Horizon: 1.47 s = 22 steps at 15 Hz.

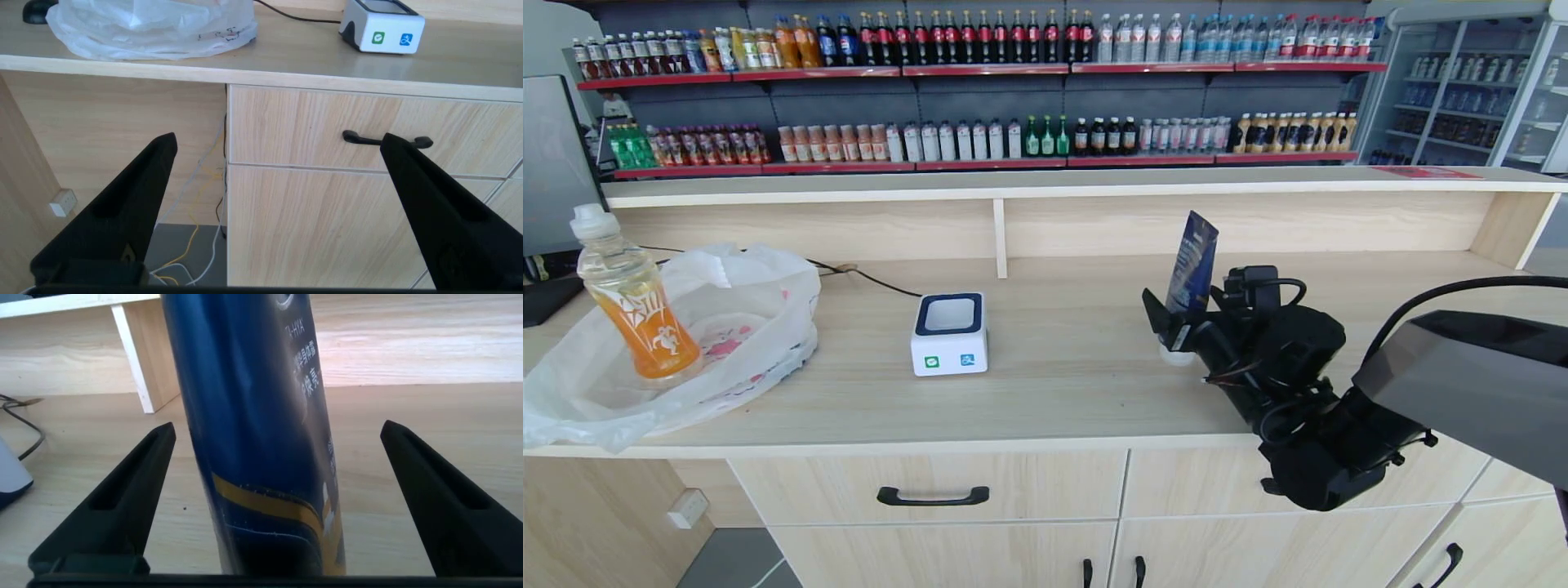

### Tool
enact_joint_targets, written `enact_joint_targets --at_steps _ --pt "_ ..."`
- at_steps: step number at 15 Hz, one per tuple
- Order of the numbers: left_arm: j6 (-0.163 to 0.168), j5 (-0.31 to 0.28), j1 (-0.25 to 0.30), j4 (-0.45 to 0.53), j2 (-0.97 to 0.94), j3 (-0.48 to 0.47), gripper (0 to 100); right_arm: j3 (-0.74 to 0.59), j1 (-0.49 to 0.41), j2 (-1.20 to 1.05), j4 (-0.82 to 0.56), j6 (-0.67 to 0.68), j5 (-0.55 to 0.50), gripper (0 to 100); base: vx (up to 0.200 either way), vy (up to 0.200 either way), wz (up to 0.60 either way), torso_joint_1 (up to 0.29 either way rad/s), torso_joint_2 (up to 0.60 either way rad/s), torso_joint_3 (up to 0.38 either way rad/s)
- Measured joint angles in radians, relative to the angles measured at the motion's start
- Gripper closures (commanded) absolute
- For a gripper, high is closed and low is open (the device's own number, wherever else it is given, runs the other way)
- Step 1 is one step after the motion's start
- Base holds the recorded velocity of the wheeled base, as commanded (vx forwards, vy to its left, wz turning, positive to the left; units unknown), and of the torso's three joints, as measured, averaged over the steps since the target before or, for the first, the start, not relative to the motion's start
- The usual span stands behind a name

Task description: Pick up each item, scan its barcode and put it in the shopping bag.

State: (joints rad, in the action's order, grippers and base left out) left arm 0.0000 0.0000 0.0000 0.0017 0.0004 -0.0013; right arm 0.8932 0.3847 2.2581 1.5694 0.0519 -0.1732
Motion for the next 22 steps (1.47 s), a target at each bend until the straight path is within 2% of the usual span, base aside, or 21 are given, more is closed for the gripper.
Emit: enact_joint_targets --at_steps 1,15,19,22 --pt "0.0 0.0 0.0 0.0 0.0 0.0 0 0.001 0.0 0.003 0.0 0.0 0.0 100 0.0 0.0 0.0 0.0 0.0 0.0" --pt "0.0 0.0 0.0 0.0 0.0 0.0 0 -0.02 -0.012 -0.028 -0.001 0.021 -0.002 100 0.0 0.0 0.0 0.0 0.0 0.0" --pt "0.0 0.0 0.0 0.0 0.0 0.0 0 -0.088 -0.011 -0.125 0.0 0.026 -0.001 100 0.0 0.0 0.0 0.0 0.0 0.0" --pt "0.0 0.0 0.0 0.0 0.0 0.0 0 -0.189 -0.024 -0.236 0.001 0.031 -0.001 100 0.0 0.0 0.0 0.0 0.0 0.0"
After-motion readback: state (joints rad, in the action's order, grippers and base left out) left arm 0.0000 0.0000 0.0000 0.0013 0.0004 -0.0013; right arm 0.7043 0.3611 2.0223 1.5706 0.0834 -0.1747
